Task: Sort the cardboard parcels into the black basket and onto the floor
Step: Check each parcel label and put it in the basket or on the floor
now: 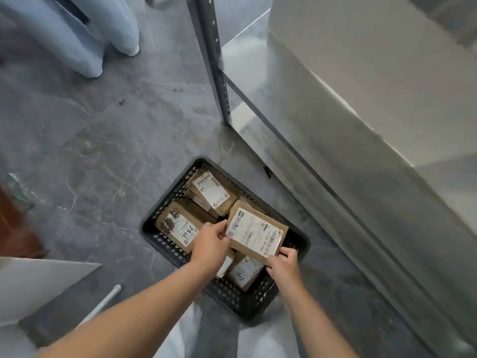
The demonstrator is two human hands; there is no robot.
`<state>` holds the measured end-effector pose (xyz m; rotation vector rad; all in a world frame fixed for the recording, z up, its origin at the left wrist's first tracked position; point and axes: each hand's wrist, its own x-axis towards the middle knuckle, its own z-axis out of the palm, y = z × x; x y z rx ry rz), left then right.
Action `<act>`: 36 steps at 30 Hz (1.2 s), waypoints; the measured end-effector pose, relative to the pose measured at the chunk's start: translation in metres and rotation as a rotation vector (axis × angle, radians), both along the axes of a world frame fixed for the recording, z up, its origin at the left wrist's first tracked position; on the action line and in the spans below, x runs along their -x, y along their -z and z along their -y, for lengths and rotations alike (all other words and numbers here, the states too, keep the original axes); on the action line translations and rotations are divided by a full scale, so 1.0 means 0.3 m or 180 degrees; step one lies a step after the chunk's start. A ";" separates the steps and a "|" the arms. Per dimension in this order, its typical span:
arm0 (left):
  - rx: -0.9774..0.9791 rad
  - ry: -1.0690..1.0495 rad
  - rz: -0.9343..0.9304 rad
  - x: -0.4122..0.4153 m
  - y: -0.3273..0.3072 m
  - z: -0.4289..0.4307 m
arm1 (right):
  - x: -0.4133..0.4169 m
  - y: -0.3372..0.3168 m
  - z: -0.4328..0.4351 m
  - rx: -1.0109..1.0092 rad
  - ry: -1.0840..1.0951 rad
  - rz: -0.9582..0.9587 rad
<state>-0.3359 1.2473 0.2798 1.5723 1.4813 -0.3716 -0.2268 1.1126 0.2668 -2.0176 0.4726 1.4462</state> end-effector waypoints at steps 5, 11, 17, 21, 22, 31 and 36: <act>0.0263 0.0254 -0.0074 -0.022 0.273 -0.075 | 0.052 0.232 -0.026 0.0101 0.0350 -0.0118; 0.0375 0.0299 0.0087 -0.038 0.462 -0.101 | 0.051 0.446 -0.083 0.0121 0.0827 0.0033; 0.0913 0.0222 0.0176 -0.009 0.560 -0.056 | 0.077 0.561 -0.126 0.0351 0.0983 0.0029; 0.1053 0.0103 0.0223 -0.032 0.583 -0.045 | 0.065 0.583 -0.117 0.0283 0.0979 0.0085; 0.1075 0.0049 0.0237 -0.054 0.583 -0.048 | 0.059 0.590 -0.117 0.0274 0.0943 0.0107; 0.0413 -0.0271 -0.0041 -0.114 0.583 0.040 | 0.076 0.691 -0.167 0.0193 0.0505 0.0216; 0.0741 0.0052 -0.0385 -0.089 0.666 0.045 | 0.059 0.608 -0.163 -0.0139 -0.0680 0.0764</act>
